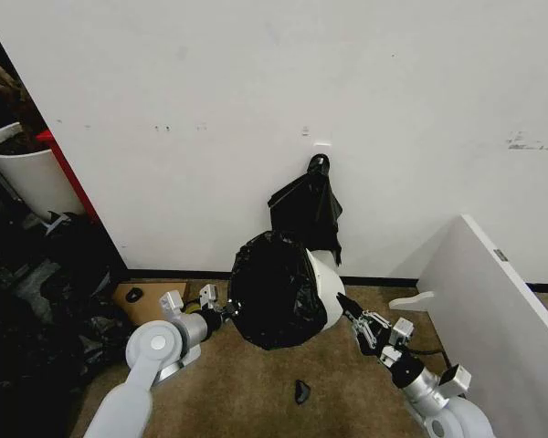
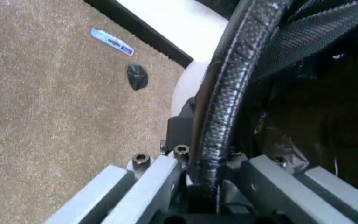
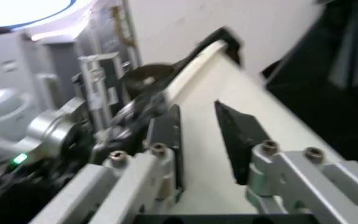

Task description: Place the garbage bag over the trash bin.

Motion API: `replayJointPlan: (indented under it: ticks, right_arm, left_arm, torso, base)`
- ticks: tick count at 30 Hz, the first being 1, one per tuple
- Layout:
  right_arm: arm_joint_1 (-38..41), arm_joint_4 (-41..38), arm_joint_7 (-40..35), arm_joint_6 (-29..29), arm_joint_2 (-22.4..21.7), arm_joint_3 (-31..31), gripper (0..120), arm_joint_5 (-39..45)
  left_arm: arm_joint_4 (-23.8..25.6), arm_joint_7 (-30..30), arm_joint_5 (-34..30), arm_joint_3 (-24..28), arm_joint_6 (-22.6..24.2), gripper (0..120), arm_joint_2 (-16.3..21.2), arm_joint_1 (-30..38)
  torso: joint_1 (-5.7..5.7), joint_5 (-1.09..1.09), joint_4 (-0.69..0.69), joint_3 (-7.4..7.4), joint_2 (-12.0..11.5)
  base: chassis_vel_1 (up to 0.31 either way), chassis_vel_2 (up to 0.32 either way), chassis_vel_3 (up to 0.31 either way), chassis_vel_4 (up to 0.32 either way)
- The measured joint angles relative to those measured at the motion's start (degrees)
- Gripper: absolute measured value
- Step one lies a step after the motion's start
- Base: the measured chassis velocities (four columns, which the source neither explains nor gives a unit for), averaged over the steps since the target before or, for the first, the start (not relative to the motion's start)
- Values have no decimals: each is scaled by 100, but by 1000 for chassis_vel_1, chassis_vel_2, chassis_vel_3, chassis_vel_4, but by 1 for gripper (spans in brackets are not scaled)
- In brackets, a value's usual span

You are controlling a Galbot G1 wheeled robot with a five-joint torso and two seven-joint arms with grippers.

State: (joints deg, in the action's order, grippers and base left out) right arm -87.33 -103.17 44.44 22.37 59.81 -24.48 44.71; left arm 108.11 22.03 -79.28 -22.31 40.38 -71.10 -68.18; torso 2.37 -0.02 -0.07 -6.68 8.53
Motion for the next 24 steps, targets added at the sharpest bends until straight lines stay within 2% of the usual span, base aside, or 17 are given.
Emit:
replayJointPlan:
  ticks: [10,12,18,24]
  right_arm:
    - [-20,21,21,-37,73,114,62,-340]
    - [-16,-12,-43,-63,67,117,65,-355]
    - [1,-67,-130,-121,46,119,53,-391]
    - [-7,-32,-109,-117,35,119,27,-471]
  left_arm:
    - [45,-17,87,-1,-36,0,6,-93]
    - [48,-22,107,-1,-44,0,6,-105]
    - [66,-33,151,28,-70,0,0,-118]
    - [97,-34,158,63,-76,0,-9,-93]
  torso:
    - [0,1,0,0,0]
    - [0,0,0,0,0]
    - [0,0,0,0,0]
    - [0,1,0,0,0]
  base:
    - [0,0,0,0]
    - [0,0,0,0]
    - [0,0,0,0]
    - [0,0,0,0]
